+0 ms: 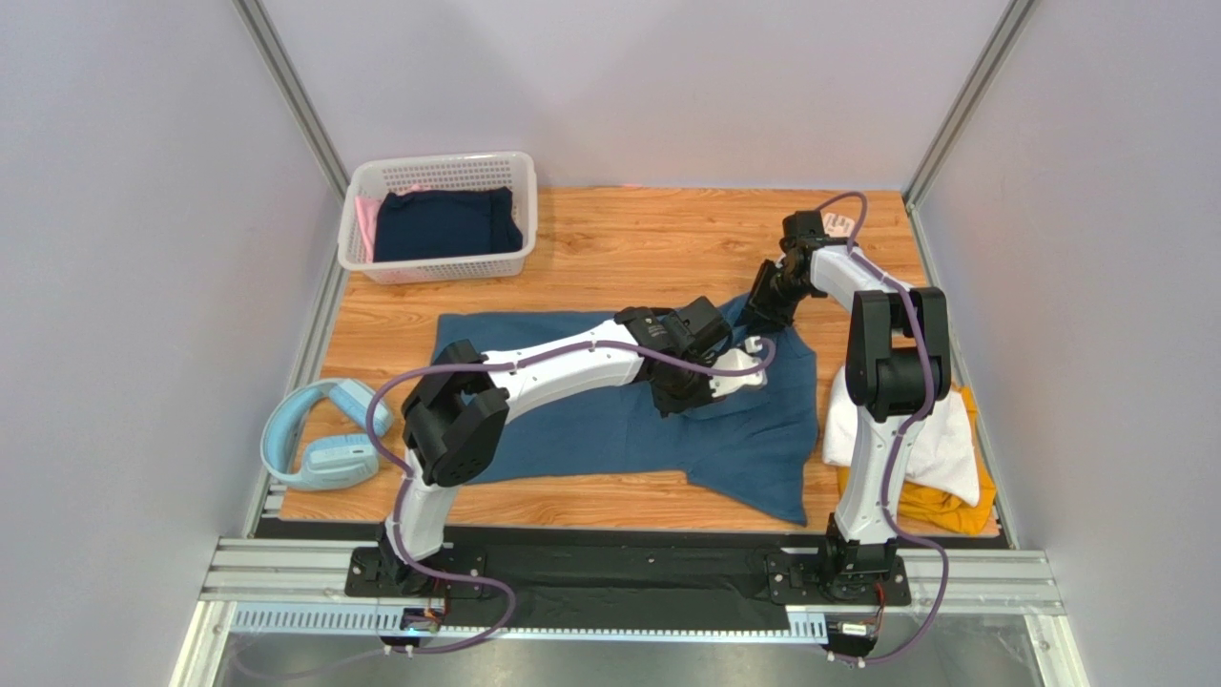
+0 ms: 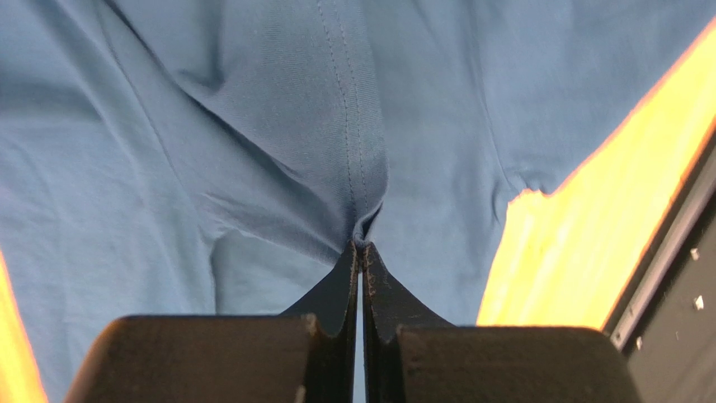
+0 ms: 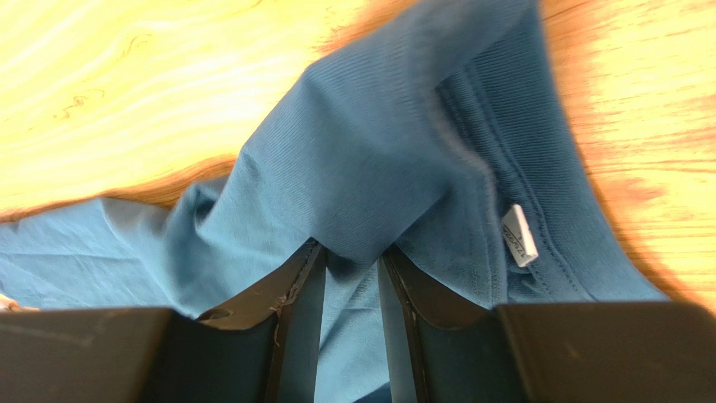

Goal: Fold and stack the t-shirts
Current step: Fold the flattened tshirt in 1/3 of the way

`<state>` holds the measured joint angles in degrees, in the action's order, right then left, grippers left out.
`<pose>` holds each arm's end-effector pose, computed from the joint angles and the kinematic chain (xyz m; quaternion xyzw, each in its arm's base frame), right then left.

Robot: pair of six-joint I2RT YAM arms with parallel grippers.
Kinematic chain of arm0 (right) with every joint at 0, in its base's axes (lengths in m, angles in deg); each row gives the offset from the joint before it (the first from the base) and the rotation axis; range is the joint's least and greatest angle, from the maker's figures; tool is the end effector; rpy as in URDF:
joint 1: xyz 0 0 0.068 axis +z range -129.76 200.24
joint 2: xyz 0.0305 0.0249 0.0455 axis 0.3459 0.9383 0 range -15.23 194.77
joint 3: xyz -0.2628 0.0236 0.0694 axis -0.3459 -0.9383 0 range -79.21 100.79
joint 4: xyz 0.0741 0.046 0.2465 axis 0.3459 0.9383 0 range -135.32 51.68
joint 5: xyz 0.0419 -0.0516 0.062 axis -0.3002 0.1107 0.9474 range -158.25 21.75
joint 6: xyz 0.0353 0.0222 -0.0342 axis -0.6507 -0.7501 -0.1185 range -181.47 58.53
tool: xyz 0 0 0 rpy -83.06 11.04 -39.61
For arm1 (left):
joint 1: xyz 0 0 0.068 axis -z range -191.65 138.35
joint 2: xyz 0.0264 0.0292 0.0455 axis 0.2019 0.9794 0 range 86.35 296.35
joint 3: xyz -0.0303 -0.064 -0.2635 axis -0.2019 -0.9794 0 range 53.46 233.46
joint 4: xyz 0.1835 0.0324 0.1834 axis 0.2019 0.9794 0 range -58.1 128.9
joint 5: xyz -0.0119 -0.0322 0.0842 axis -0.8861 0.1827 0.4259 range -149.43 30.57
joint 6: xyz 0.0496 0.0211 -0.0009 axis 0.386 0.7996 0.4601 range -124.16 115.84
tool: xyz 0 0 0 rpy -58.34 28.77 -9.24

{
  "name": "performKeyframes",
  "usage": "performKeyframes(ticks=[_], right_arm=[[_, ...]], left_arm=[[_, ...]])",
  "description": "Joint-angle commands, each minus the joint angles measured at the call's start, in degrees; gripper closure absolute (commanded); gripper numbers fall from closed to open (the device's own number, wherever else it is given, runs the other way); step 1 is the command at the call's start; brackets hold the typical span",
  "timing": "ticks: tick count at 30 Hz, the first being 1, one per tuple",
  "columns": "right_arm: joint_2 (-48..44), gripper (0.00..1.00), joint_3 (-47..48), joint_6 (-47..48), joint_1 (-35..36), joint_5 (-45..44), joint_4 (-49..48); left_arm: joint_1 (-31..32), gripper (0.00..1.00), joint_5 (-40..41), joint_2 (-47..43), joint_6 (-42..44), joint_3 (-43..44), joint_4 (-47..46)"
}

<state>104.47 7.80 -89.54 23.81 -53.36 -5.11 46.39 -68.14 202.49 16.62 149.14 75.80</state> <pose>0.4198 0.0354 0.1573 0.1892 0.9623 0.1634 0.1068 0.2252 -0.3711 0.2227 0.6302 0.7405 -0.1408 0.1860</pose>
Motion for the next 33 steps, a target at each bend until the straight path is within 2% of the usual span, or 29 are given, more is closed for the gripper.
performKeyframes(ticks=[1, 7, 15, 19, 22, 27, 28, 29, 33], right_arm=[[2.8, 0.65, -0.5, 0.0, 0.2, -2.9, 0.4], [2.8, 0.65, -0.2, 0.1, 0.3, -2.9, 0.8], [2.6, 0.65, 1.1, 0.7, 0.2, -5.9, 2.1], [2.9, 0.65, 2.3, 0.9, -0.5, -7.2, 2.9], [2.9, 0.65, 2.0, 0.7, -1.5, -7.8, 2.9], [2.1, 0.66, 1.2, 0.4, -2.4, -7.3, 2.6], [2.0, 0.65, 1.3, 0.4, -2.4, -7.2, 2.6], [1.9, 0.65, 1.4, 0.3, -2.4, -7.1, 2.5], [1.9, 0.66, 1.7, 0.2, -2.6, -7.1, 2.8]], left_arm=[[0.5, 1.0, -7.1, -5.3, 5.2, -5.8, 1.6], [0.5, 0.98, -8.9, -3.2, 7.0, -8.9, 3.0], [-2.4, 0.91, -7.3, -4.1, 4.4, -4.6, 2.8], [-9.2, 0.81, -5.9, -8.5, 3.3, -3.9, 2.0], [-16.5, 0.72, -5.8, -11.9, 3.7, -5.8, 3.1], [-28.6, 0.6, -6.8, -18.7, 4.4, -15.2, 2.5], [-30.0, 0.53, -6.8, -19.5, 4.6, -16.7, 2.1], [-30.9, 0.51, -6.5, -20.8, 4.7, -19.5, 1.8], [-33.2, 0.5, -4.0, -22.6, 4.4, -26.4, -1.2]])
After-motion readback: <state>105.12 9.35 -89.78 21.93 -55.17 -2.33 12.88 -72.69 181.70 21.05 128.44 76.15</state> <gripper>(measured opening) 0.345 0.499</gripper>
